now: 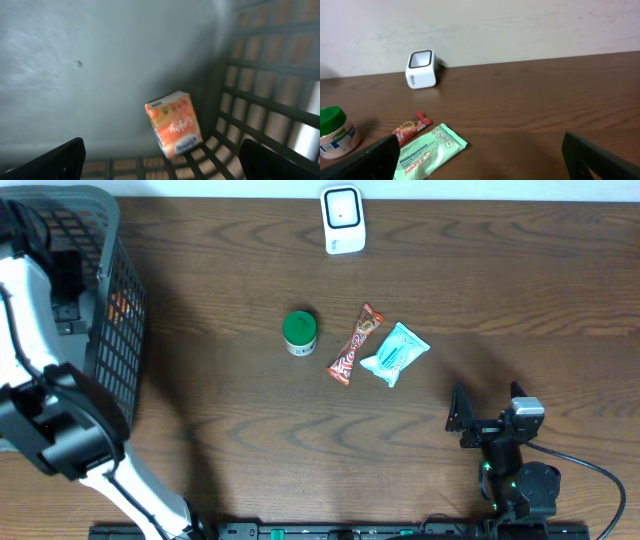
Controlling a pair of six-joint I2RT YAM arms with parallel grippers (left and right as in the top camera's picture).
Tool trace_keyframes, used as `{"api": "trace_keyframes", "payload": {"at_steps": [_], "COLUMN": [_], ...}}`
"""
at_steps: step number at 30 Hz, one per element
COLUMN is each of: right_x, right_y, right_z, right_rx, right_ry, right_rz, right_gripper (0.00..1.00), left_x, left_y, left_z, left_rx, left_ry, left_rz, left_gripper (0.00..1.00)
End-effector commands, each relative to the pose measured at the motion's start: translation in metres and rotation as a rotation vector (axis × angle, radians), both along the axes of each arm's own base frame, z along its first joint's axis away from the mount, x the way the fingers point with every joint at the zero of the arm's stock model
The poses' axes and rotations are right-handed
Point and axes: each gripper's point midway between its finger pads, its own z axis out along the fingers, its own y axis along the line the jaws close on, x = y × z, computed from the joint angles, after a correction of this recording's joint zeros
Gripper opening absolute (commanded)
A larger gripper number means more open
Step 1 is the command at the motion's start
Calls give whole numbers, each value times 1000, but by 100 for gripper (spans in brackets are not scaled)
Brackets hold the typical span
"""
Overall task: Scan the item barcode
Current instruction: 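Reach the left gripper into the basket toward the orange tissue pack, then grasp the orange Kleenex tissue pack with the left gripper and lift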
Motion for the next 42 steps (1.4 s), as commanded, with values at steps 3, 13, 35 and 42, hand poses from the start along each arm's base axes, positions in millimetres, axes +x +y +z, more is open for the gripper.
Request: {"api": "trace_keyframes", "payload": {"at_steps": [3, 13, 35, 42], "right_x": [0, 0, 0, 0], "right_y": [2, 2, 2, 2], "right_z": [-1, -1, -1, -1], "right_rx": [-10, -10, -10, -10], "right_ry": [3, 3, 3, 3], "right_rz": [10, 10, 10, 10], "right_gripper": [99, 99, 99, 99], "left_x": [11, 24, 26, 11], "left_y": [-13, -28, -33, -13], "left_z": [-40, -62, -110, -81], "left_rx": [-55, -62, -87, -66], "left_ry": [47, 69, 141, 132], "left_rz": [1, -39, -60, -90], "left_gripper": [98, 98, 40, 21]}}
